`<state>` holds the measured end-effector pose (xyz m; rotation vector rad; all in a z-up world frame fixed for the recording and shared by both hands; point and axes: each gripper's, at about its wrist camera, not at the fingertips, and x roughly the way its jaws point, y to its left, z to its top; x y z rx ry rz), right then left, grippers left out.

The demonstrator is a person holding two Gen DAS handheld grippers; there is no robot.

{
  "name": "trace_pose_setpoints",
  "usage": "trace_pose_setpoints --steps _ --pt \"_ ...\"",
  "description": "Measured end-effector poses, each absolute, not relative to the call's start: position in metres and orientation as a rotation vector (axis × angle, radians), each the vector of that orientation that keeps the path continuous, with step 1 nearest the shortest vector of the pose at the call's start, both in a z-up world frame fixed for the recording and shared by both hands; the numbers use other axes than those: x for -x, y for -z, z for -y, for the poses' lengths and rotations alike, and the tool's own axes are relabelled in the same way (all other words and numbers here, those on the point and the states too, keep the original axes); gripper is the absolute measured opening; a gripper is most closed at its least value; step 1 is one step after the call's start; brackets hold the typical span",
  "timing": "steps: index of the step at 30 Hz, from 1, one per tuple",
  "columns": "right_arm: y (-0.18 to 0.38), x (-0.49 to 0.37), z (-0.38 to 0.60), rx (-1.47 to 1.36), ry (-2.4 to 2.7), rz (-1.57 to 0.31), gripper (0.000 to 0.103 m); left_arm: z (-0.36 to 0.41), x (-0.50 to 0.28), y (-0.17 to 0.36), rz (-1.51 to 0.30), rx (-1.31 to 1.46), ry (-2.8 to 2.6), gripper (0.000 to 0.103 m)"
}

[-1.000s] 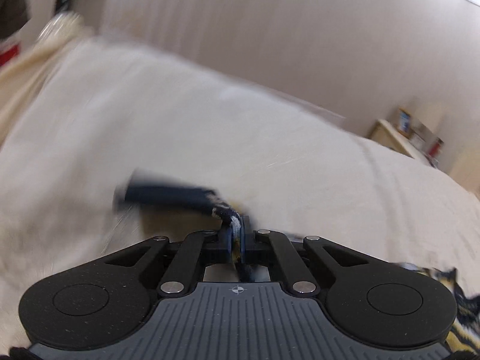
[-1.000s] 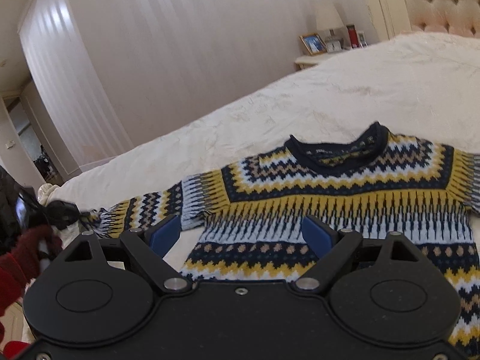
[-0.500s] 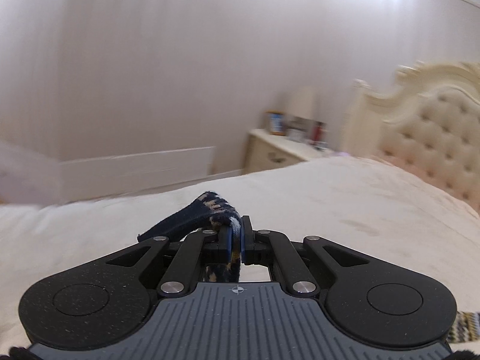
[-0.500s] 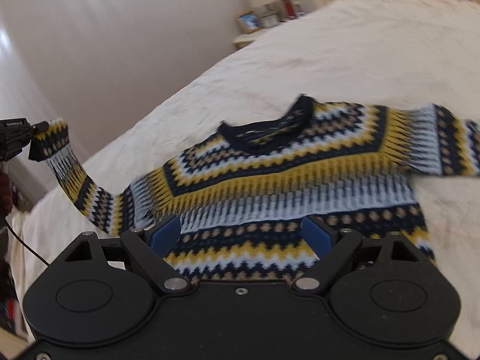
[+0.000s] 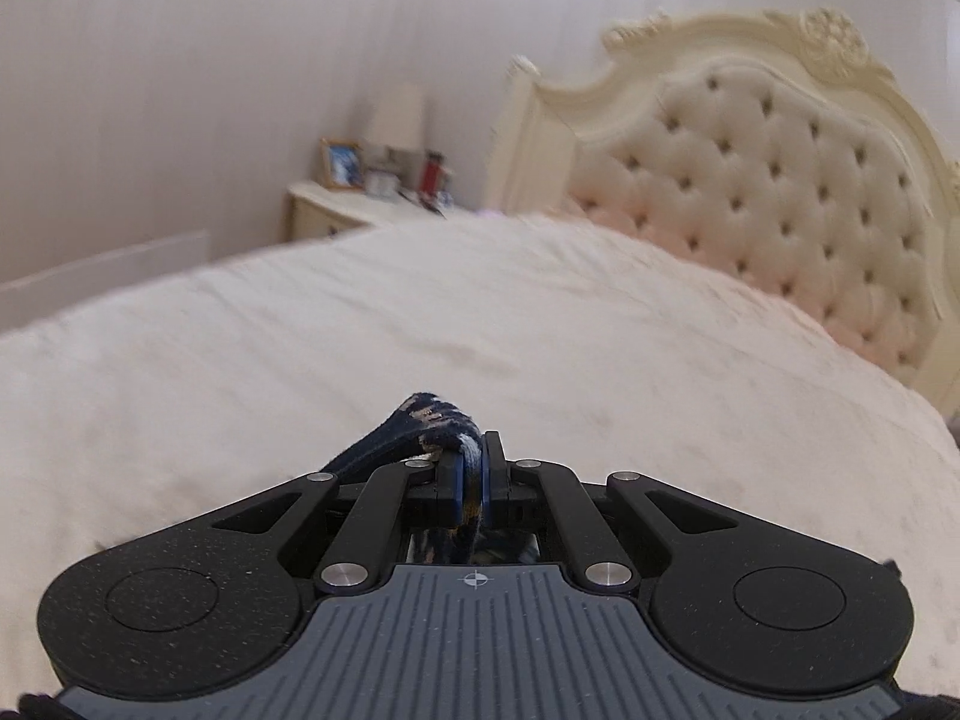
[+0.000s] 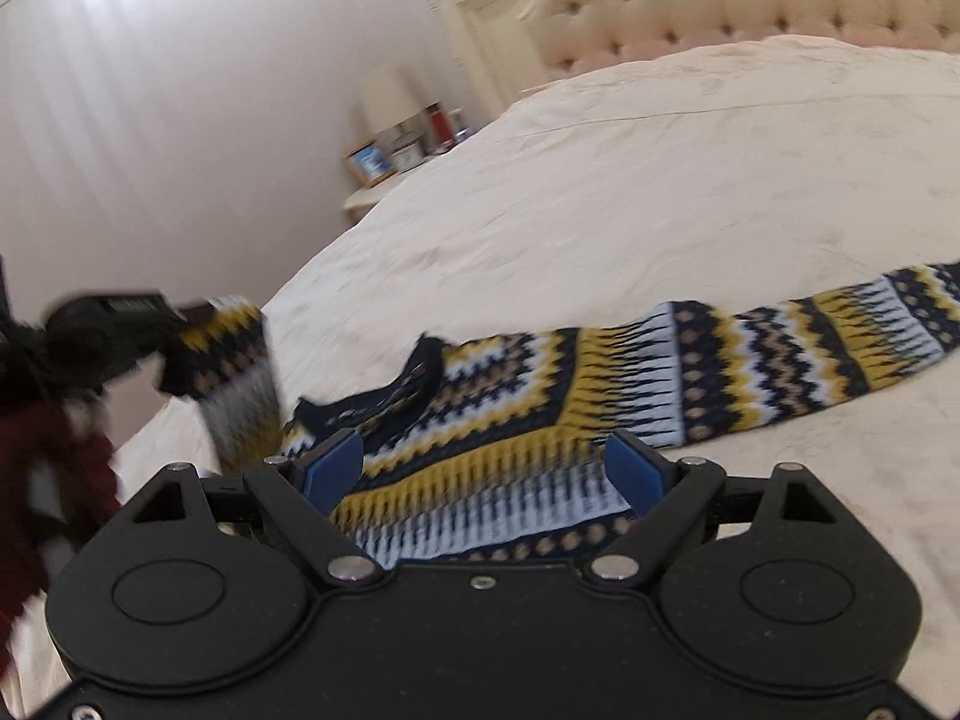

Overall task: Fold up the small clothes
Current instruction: 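Carry the held sleeve across the sweater body and release it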

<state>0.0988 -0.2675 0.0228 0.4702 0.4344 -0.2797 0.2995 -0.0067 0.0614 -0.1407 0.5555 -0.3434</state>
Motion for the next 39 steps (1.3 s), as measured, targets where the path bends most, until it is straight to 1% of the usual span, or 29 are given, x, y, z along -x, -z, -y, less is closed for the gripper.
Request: trace_pose_setpoints --steps 2,9,11,12,13,15,17,19,20,21,26,28,33,38,39 --pt "-0.022 -0.097 0.274 -0.498 0.290 -0.427 0.089 0.024 -0.300 -0.044 -0.588 0.134 0.361 0.005" --pt "-0.022 -0.091 0.288 -0.527 0.313 -0.408 0.089 0.049 -0.289 -0.021 -0.639 0.131 0.393 0.007" --pt "-0.021 -0.091 0.289 -0.530 0.319 -0.411 0.089 0.053 -0.290 -0.019 -0.652 0.153 0.417 0.013" --pt "-0.021 -0.091 0.288 -0.532 0.323 -0.411 0.089 0.051 -0.290 -0.018 -0.659 0.163 0.438 0.027" --pt "-0.021 -0.090 0.289 -0.535 0.327 -0.410 0.089 0.052 -0.289 -0.018 -0.657 0.165 0.451 0.038" --pt "-0.022 -0.090 0.290 -0.540 0.335 -0.407 0.089 0.049 -0.287 -0.021 -0.638 0.161 0.462 0.046" --pt "-0.022 -0.089 0.290 -0.537 0.342 -0.404 0.089 0.048 -0.286 -0.022 -0.630 0.160 0.456 0.049" --pt "-0.021 -0.090 0.289 -0.535 0.348 -0.408 0.089 0.046 -0.286 -0.025 -0.626 0.168 0.458 0.057" --pt "-0.020 -0.090 0.289 -0.536 0.349 -0.410 0.089 0.045 -0.286 -0.026 -0.625 0.170 0.464 0.059" --pt "-0.021 -0.091 0.289 -0.536 0.350 -0.411 0.089 0.047 -0.286 -0.026 -0.625 0.169 0.470 0.061" --pt "-0.022 -0.088 0.291 -0.546 0.372 -0.388 0.089 0.067 -0.292 -0.033 -0.622 0.167 0.489 0.062" --pt "-0.024 -0.084 0.296 -0.560 0.396 -0.366 0.089 0.081 -0.294 -0.034 -0.633 0.164 0.509 0.065" --pt "-0.026 -0.072 0.311 -0.601 0.470 -0.310 0.089 0.117 -0.295 -0.023 -0.678 0.055 0.541 0.066" --pt "-0.025 -0.069 0.320 -0.633 0.486 -0.298 0.089 0.115 -0.299 -0.013 -0.693 0.076 0.580 0.066" --pt "-0.025 -0.069 0.320 -0.636 0.485 -0.294 0.089 0.115 -0.299 -0.012 -0.699 0.069 0.589 0.067"
